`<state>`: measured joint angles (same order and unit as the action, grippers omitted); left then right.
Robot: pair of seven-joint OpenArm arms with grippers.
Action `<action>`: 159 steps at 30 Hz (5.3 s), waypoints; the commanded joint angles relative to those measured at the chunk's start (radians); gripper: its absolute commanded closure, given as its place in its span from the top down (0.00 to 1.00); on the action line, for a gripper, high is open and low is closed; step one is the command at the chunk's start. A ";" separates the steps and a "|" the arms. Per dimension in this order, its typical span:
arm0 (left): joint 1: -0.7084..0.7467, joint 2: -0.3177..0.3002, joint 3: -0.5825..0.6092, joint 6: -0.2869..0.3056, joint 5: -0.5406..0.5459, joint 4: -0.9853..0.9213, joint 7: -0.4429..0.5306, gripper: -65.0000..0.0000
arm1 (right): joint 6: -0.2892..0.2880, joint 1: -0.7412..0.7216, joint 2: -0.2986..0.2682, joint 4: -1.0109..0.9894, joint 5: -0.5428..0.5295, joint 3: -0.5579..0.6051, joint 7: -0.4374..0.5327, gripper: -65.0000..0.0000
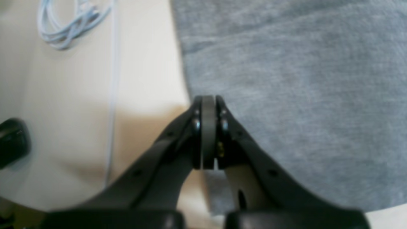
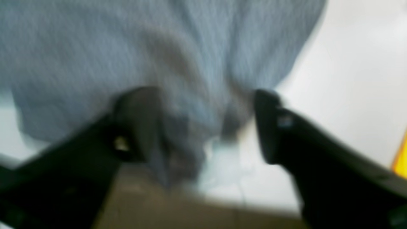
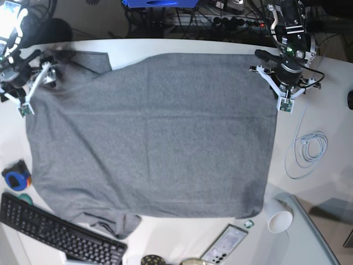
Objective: Layout the t-shirt on the table in an organized manner, then fold the t-shirt properly
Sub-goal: 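Grasp the shirt's collar-side corners with both grippers and pull outward, then drag the grasped shirt edge with both grippers across the table, then pull the shirt edge apart with both grippers to stretch it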
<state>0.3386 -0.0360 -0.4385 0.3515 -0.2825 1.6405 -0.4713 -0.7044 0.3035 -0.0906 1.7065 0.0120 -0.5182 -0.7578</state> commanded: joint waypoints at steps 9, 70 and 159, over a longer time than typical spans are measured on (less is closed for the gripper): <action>0.024 -0.009 -0.199 0.157 0.001 0.013 0.012 0.00 | 0.006 0.056 0.033 -0.050 -0.123 -0.153 0.017 0.81; 0.107 0.000 -0.185 0.206 0.544 -0.161 0.012 0.00 | 0.006 0.038 0.039 -0.121 -0.120 -0.148 -0.050 0.01; -0.706 -0.014 -0.148 0.076 0.308 -0.704 0.142 0.00 | 0.006 -0.820 -0.102 -0.847 0.075 0.208 0.180 0.40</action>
<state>-0.3382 -0.0395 -0.5877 0.4217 0.0082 0.9180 -0.3573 -0.6971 -0.4839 -0.1711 0.8375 0.0975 -0.3058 -0.5957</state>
